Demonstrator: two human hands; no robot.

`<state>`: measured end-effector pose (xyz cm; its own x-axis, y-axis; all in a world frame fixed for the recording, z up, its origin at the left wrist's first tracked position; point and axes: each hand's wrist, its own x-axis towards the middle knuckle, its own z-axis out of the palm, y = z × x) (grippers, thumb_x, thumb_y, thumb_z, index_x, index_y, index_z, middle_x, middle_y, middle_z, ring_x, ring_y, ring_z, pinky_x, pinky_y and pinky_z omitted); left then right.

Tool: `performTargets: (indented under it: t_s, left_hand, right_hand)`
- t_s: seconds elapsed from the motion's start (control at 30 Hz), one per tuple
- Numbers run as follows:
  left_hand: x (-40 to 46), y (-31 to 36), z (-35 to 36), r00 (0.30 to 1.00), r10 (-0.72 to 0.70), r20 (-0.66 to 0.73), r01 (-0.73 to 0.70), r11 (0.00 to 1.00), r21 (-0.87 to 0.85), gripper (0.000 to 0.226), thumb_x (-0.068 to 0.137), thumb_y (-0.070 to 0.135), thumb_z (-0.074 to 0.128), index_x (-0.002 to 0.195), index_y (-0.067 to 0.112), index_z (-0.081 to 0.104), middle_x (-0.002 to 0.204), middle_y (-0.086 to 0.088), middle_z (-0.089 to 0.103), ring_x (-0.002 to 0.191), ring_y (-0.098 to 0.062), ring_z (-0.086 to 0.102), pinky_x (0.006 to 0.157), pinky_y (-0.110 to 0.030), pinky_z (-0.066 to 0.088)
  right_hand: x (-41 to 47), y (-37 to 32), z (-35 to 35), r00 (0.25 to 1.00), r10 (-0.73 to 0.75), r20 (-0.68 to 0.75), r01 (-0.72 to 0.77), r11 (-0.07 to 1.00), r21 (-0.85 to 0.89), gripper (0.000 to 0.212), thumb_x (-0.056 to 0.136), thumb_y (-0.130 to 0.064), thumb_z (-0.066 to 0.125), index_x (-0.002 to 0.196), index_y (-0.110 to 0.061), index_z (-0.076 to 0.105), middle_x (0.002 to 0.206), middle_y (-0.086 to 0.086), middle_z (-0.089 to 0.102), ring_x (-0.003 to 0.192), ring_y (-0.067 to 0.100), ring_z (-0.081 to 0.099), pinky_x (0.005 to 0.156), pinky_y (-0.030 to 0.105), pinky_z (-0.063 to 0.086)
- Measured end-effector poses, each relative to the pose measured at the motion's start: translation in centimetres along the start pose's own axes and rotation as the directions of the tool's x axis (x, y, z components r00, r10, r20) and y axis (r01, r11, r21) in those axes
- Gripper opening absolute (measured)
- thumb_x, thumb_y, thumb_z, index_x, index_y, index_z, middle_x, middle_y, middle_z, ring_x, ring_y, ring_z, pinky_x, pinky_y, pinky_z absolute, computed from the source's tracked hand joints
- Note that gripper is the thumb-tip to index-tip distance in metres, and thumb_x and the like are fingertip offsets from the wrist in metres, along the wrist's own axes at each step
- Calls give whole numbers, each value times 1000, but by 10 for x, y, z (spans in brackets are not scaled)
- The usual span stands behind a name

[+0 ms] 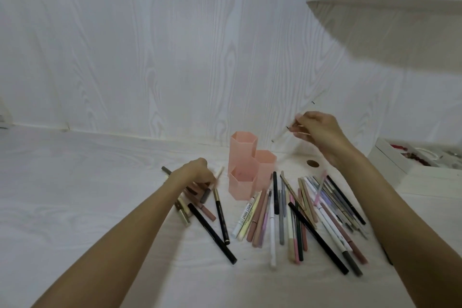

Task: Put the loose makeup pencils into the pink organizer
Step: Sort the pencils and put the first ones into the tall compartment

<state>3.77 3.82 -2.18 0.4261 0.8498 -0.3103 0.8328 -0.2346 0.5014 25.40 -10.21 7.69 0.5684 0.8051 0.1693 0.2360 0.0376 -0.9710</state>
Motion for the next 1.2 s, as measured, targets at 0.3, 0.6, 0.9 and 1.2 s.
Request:
performTargets:
  t_s: [0.3,0.6,0.9,1.2]
  left_hand:
    - [-1,-13,5,997,65,-38,-75,928,-365,20,91,15,59,86,-4,66,81,-13,64,77,-27,64,80,-36,58]
    - [-3,-12,9,976,78,-205,-201,690,-696,10,94,14,59,92,5,64,97,-13,69,90,-22,66,72,-28,53]
    - [-24,0,-21,832,71,-550,-487,568,-663,19,96,16,55,113,8,61,104,-10,71,94,-21,69,74,-28,56]
    - [-38,45,-57,754,188,-629,-607,565,-558,20,90,25,64,104,12,65,98,-3,73,96,-14,69,86,-35,55]
  right_hand:
    - [12,5,66,954,-271,126,298,841,-451,6,97,-22,47,101,-19,49,94,10,72,72,23,64,64,36,49]
    - [18,16,69,985,-136,103,169,702,-691,24,84,-34,66,95,-15,76,101,-1,74,89,19,66,69,28,48]
    - [26,10,81,1000,-17,24,28,792,-610,15,75,-9,65,89,-11,69,84,6,73,81,24,70,79,37,57]
    - [20,7,49,996,-77,40,87,887,-453,22,86,-25,63,105,-16,68,85,8,73,73,17,70,73,33,58]
